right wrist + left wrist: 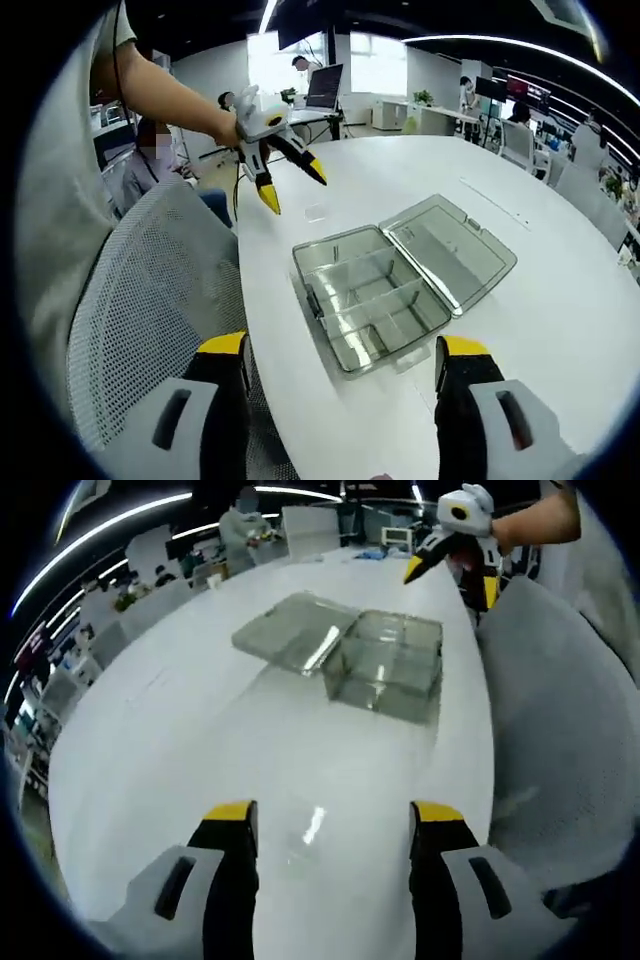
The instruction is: Insert the divider into the dual guide fixture by aligning both edges with the guide slots and pushing it downward to the bottom, including one-sided entry, uneven engagement, binding, and posture correction.
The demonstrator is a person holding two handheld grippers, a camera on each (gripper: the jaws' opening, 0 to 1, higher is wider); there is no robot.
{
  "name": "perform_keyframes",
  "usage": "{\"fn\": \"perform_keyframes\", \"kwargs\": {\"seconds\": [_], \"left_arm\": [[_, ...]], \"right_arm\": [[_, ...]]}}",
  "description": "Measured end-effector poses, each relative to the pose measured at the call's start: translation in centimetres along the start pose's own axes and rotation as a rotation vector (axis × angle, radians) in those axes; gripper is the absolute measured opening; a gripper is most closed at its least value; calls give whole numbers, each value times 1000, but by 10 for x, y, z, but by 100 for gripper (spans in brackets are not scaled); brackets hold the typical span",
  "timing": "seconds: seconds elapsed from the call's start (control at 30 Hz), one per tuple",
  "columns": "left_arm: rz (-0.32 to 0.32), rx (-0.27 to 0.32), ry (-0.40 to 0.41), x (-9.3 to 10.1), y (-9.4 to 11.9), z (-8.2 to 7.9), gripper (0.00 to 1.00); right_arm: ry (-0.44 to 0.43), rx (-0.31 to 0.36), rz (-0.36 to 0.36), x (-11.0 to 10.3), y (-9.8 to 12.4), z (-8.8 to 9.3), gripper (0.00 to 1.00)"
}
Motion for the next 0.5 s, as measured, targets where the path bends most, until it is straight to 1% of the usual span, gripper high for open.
{"fn": "perform_keyframes", "kwargs": {"seconds": [0.03, 0.1, 0.13, 0.17, 0.2, 0.23, 0.3, 0.37, 0.5], "left_arm": [[0, -1, -9, -2, -1, 0, 58], [15, -16, -55, -8, -7, 0, 55], [27, -45, -89, -9, -9, 3, 55], [32, -68, -97, -11, -13, 6, 54], [41, -78, -91, -13, -16, 8, 54], [47, -88, -106, -15, -16, 9, 54], [54, -100, -131, -17, -16, 9, 53], [63, -110, -140, -19, -15, 10, 52], [82, -146, -140, -24, -16, 19, 49]], "right_arm": [[3, 4, -3, 0, 0, -1, 73], [13, 2, 0, 1, -1, -1, 72], [11, 4, 0, 2, -2, -1, 72], [7, 2, 2, 3, -2, -1, 72], [4, 5, 1, 2, -2, -1, 72], [3, 6, -3, 1, -2, -2, 72], [19, 0, -8, 0, -2, -2, 72], [12, 1, -5, 0, -1, -2, 72], [13, 3, 0, 0, 0, -1, 72]]}}
Point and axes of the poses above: the point that each gripper's makers call its tool centre point, and the gripper's own axes: y roughly backward along the fingers, x roughly to its right, z roughly out of its underside, the point moved 4 cm from there along y, roughly backward along the fingers, and after that the axes turned 2 degrees about z, right-handed, at the moved point
